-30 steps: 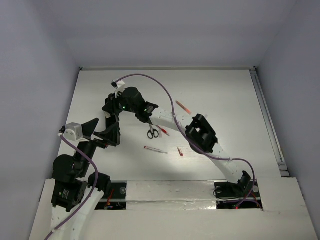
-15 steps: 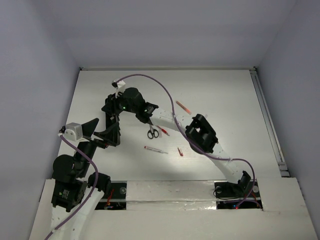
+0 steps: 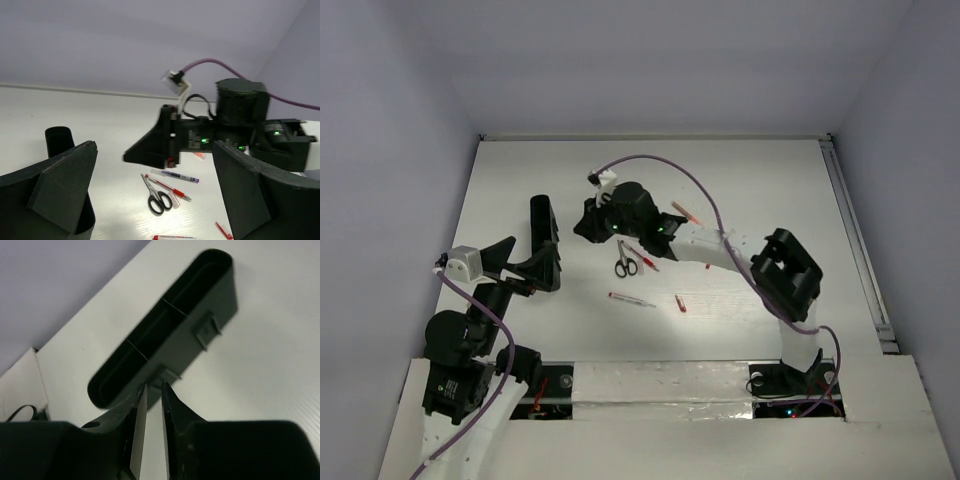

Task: Sort the stationery into containers
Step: Place the stationery in the storage box, then pick up the scissors from the center of the board.

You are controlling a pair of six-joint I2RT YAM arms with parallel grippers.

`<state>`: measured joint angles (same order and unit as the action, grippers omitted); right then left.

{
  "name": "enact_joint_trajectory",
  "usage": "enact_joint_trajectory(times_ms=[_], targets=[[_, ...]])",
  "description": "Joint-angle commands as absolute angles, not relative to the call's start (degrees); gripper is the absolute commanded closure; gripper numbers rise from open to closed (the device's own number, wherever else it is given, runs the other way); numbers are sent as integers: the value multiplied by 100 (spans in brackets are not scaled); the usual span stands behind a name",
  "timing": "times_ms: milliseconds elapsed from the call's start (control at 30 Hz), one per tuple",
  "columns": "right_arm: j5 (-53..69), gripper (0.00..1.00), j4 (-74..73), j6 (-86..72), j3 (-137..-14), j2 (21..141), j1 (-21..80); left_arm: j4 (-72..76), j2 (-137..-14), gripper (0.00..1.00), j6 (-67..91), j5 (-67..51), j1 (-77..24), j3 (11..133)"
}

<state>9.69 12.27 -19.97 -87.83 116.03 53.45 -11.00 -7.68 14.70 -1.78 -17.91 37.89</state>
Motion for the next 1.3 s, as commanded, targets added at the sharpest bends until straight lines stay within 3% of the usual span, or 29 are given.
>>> enact_joint_trajectory(times_ms=[0,167,233,267,400,467,800,1267], targets=[[791,78,846,-1864,-8044,10848,5168,-897,-694,1,1626,-53,-1819,3744],[615,90,-357,-1793,-7454,10407,5168,-861,-747,1,1652,-53,-1819,3735],[668,91,-500,-1749,-7190,10267,5168,-870,-782,1,1652,-53,-1819,3735],[685,90,-536,-1732,-7111,10240,5168,-870,-800,1,1661,-53,-1819,3735],[1271,72,-887,-1399,-7092,10362,5168,-861,-861,1,1661,-61,-1819,3727],[1458,69,-1158,-1152,-7347,10598,5168,-861,-896,1,1661,-62,-1819,3735],[1204,64,-1722,-563,-8191,11346,5168,-861,-888,1,1652,-105,-1819,3727],[739,65,-2250,-387,-8876,12076,5221,-853,-888,1,1626,-158,-1819,3726]])
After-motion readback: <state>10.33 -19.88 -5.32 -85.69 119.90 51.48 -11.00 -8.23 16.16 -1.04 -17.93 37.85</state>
